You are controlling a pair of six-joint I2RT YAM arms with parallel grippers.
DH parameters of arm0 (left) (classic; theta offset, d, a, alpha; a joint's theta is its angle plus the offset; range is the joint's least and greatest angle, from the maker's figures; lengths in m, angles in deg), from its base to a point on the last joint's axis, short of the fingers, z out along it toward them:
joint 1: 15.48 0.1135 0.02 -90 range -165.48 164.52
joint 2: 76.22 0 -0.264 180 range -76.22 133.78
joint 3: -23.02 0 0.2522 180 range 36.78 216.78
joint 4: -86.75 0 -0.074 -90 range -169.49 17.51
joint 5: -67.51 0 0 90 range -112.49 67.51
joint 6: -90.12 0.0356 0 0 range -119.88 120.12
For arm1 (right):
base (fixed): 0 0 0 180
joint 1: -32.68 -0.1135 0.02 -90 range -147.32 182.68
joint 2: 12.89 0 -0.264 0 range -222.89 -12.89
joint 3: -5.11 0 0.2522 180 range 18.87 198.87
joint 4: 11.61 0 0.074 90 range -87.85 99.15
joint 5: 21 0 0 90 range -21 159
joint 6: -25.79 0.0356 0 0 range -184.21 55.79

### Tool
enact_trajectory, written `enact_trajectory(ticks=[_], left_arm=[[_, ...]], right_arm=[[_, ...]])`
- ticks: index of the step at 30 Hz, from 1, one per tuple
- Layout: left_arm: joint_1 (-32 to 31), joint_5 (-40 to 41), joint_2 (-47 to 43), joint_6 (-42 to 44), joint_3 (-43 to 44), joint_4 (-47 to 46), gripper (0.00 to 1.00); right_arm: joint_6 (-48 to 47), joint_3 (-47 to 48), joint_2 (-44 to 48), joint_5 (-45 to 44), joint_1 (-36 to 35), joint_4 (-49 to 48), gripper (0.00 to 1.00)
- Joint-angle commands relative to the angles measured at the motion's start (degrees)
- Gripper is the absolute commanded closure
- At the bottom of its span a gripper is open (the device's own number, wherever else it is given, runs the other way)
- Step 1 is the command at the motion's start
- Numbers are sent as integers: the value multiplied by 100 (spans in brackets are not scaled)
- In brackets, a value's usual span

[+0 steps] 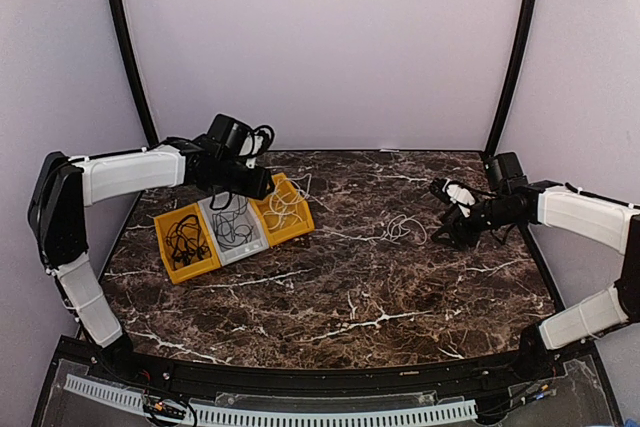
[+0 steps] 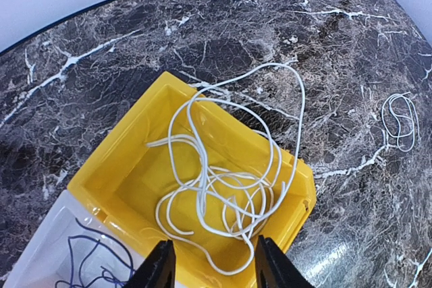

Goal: Untangle the cables

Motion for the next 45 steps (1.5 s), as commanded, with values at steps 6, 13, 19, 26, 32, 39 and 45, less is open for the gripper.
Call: enact_trajectory(ticks=[6,13,19,26,32,39,45], left_arm=[[-86,-190,-295,125,545,237,50],[-780,476,694,-178,1394,-85,47],[-881,1015,1617,-987,2252,78,48],[-847,1303,2271,-1321,2758,262,64],[-820,1342,2265,-1420,2811,180,97],[-820,1433,1711,-1401,2400,294,100],[-809,1509,1193,-1445,1465,149,100]], right_arm=[[-36,47,-81,98,-9,-37,38],[-43,45,-70,36,-9,-28,38],[-43,37,-45,-6,-9,-34,38],[-70,28,-43,-27,-8,-38,38],[-87,10,-33,-76,-9,-53,38],[-113,14,-66,-109,-9,-42,38],[-131,25,-131,-99,-9,-33,38]])
